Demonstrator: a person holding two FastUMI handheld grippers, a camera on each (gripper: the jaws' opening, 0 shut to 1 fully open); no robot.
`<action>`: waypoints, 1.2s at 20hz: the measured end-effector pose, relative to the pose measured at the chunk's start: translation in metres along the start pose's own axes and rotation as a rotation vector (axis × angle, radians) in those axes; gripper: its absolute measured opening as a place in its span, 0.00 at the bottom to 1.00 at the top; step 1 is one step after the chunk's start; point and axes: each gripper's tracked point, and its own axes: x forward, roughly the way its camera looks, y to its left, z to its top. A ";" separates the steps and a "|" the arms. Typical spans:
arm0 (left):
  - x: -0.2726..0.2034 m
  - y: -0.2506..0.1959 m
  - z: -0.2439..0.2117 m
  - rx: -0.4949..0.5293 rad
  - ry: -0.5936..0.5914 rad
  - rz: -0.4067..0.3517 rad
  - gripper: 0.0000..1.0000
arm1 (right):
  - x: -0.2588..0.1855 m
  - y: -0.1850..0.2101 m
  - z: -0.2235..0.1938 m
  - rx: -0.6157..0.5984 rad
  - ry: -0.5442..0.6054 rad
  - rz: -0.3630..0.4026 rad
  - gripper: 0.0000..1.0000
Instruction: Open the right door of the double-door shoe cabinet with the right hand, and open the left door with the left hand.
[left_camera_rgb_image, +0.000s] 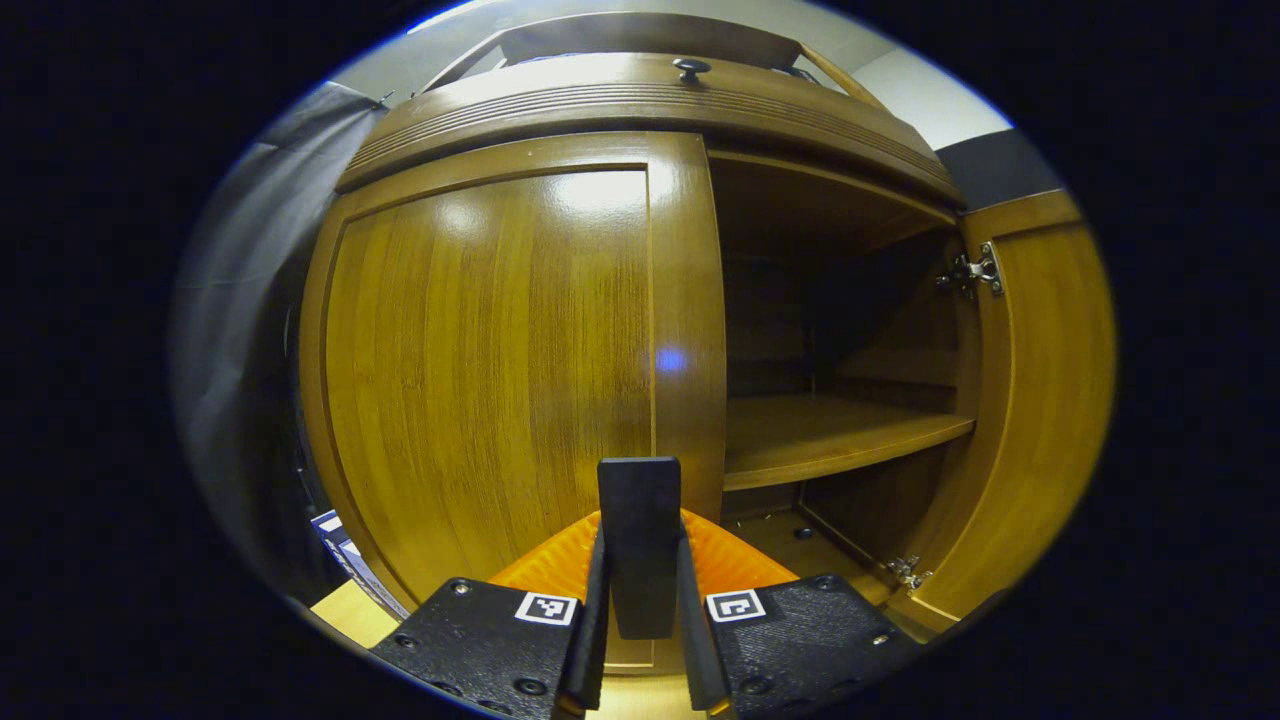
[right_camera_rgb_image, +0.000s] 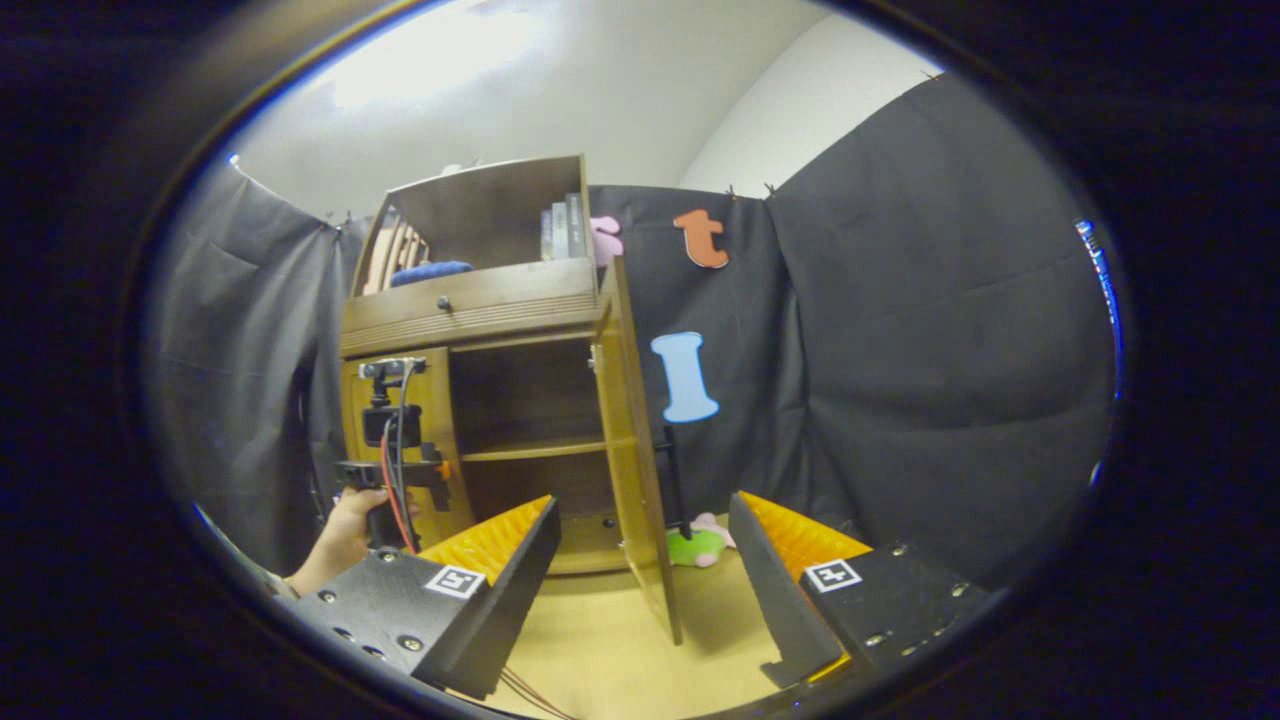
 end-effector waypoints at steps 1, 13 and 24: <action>-0.007 0.002 -0.002 0.003 0.013 -0.017 0.33 | -0.005 0.006 0.002 -0.001 -0.005 0.007 1.00; -0.072 0.013 -0.005 -0.043 0.081 -0.172 0.33 | -0.066 0.055 0.012 -0.009 -0.018 0.076 1.00; -0.110 0.030 -0.003 0.006 0.020 -0.163 0.34 | -0.059 0.066 0.006 -0.010 -0.012 0.096 1.00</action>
